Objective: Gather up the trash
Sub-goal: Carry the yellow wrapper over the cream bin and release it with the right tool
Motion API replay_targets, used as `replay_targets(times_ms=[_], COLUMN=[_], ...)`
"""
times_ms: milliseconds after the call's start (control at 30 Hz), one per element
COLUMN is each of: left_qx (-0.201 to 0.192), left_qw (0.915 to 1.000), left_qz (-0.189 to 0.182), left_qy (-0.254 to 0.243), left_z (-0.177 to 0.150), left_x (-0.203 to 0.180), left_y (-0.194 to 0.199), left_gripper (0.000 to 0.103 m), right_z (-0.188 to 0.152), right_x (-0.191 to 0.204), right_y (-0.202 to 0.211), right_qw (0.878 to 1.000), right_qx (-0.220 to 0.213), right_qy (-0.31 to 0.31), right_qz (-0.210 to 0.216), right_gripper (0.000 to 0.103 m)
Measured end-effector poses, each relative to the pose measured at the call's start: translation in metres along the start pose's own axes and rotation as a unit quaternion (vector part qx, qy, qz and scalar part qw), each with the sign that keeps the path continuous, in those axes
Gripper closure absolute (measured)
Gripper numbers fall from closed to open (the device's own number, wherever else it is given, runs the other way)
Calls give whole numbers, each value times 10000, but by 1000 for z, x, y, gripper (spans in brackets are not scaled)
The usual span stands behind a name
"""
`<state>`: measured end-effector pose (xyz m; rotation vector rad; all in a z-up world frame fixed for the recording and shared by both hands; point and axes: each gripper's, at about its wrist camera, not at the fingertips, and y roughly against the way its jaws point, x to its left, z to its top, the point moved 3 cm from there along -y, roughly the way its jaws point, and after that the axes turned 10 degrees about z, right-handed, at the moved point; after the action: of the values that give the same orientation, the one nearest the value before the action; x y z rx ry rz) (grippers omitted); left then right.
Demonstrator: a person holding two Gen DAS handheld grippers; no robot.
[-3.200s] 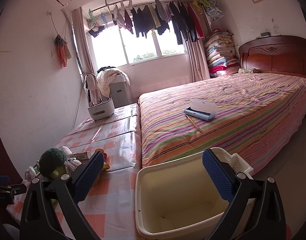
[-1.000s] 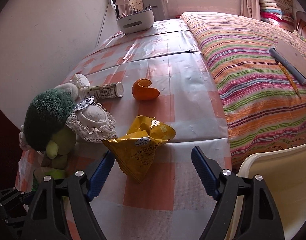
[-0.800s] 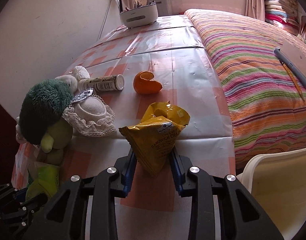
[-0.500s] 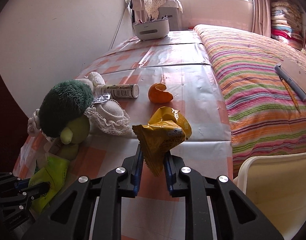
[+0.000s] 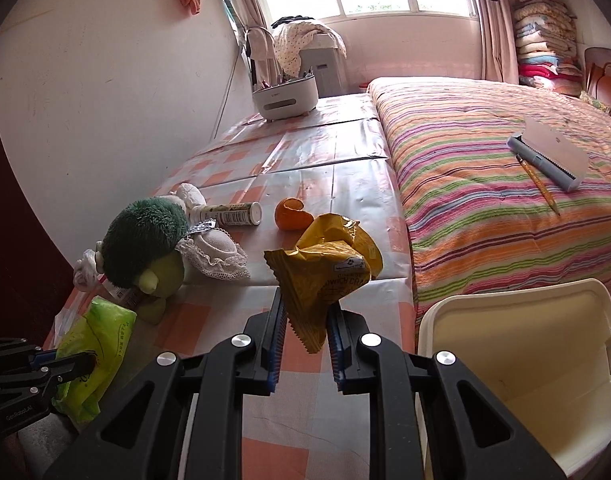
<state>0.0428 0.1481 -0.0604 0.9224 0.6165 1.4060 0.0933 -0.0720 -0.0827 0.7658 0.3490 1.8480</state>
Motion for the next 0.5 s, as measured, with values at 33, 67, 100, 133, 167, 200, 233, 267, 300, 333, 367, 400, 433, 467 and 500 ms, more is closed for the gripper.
replay_targets(times_ms=[33,67,100,133,167,200,233,267,300,333,367,400,433,467,500], left_qx=[-26,-43,-54,-68,-91,-130,-177,-211,-224,-237,-271,-341,-462,-603,-724], left_qw=[10000,9999,9997,9995,9992,9990,9988,9985,9980,9975,9970,9967,9966,9964,9960], left_qz=[-55,-134,-223,-313,-377,-410,-434,-489,-582,-658,-707,-724,-677,-587,-531], left_qy=[10,31,50,73,94,105,108,109,112,126,135,133,116,50,-32], left_z=[1,2,3,4,5,5,6,7,8,8,9,9,10,11,11], left_x=[-2,-3,-4,-5,-7,-8,-10,-12,-14,-16,-18,-20,-22,-25,-29], left_y=[3,5,7,9,11,13,16,18,21,22,25,28,32,36,41], left_gripper=[91,91,91,91,91,91,91,91,91,91,91,91,91,91,91], right_z=[-1,-2,-3,-4,-4,-4,-5,-6,-7,-7,-8,-9,-10,-11,-12], right_x=[-2,-4,-6,-8,-9,-10,-11,-12,-13,-15,-17,-20,-22,-25,-26], right_y=[3,5,8,11,15,19,22,27,30,34,37,40,44,47,50], right_qw=[10000,10000,9999,9999,9998,9997,9995,9993,9991,9989,9987,9985,9983,9980,9977], right_qx=[-21,-40,-74,-116,-156,-203,-261,-322,-371,-413,-451,-483,-517,-549,-578], right_qy=[-25,-54,-82,-84,-60,-39,-27,-20,-23,-39,-67,-104,-141,-168,-189], right_qz=[-9,-9,-14,-41,-88,-130,-158,-184,-205,-225,-238,-242,-250,-268,-288], right_gripper=[84,84,84,84,84,84,84,84,84,84,84,84,84,84,84])
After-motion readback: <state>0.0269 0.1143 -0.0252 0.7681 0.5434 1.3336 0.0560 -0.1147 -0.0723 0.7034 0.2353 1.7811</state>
